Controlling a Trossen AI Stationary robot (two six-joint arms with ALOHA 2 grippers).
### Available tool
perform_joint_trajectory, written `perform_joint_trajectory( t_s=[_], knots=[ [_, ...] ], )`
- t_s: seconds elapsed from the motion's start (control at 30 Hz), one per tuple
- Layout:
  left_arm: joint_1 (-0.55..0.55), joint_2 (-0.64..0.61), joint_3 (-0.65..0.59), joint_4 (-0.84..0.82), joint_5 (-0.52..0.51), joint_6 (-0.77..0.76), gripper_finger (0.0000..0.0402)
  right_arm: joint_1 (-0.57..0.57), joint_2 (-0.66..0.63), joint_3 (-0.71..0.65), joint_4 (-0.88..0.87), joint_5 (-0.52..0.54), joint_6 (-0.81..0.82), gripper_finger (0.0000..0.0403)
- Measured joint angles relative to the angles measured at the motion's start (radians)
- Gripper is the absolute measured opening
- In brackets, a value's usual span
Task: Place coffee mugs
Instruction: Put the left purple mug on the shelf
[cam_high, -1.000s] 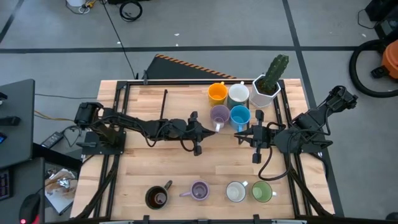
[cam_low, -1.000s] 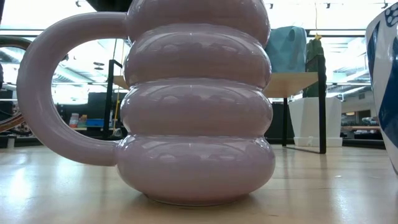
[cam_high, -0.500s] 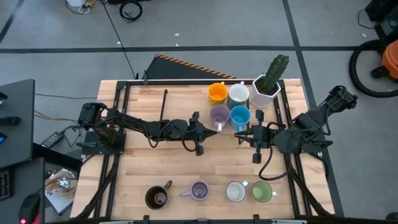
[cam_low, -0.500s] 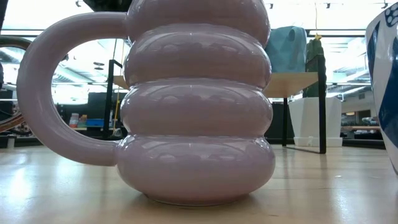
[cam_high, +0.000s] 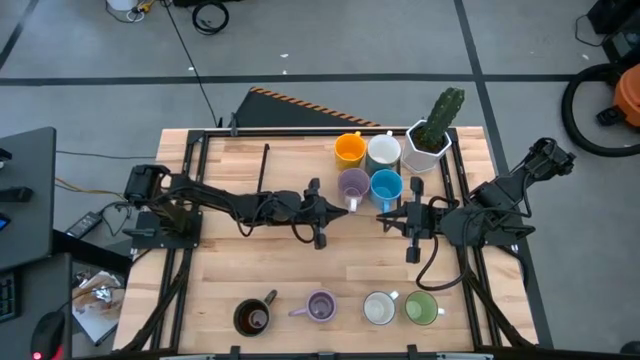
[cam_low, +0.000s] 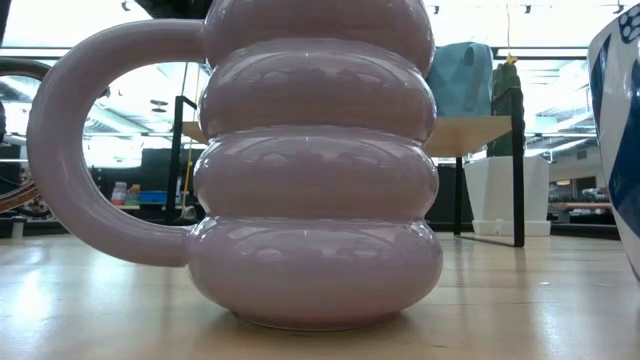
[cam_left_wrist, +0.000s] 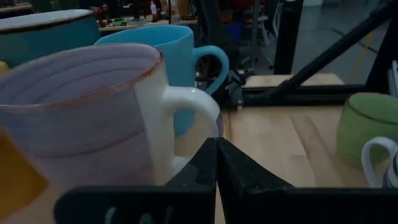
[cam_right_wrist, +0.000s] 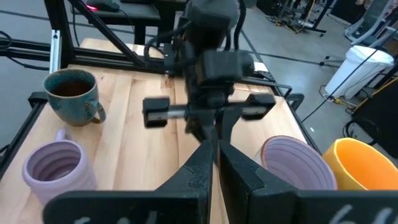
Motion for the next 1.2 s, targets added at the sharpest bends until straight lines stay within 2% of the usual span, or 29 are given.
perform_joint_trajectory(
  t_s=[0.27, 0.57, 0.9, 1.2],
  knots=[
    [0.027, -0.122, 0.001, -0.165, -0.005, 0.029, 0.0008, -0.090, 0.117, 0.001, -0.014, -0.063, -0.010, 0.0032],
    [0.075, -0.144, 0.000, -0.312, -0.005, 0.029, 0.0009, -0.152, 0.202, 0.001, -0.137, -0.057, 0.038, 0.0032],
    [0.073, -0.292, 0.000, -0.424, 0.012, 0.030, 0.0009, -0.164, 0.338, 0.000, -0.191, 0.126, -0.019, 0.0032],
    [0.064, -0.362, 0.001, -0.518, 0.011, 0.029, 0.0009, -0.206, 0.393, 0.000, -0.186, 0.141, -0.037, 0.0032]
  ],
)
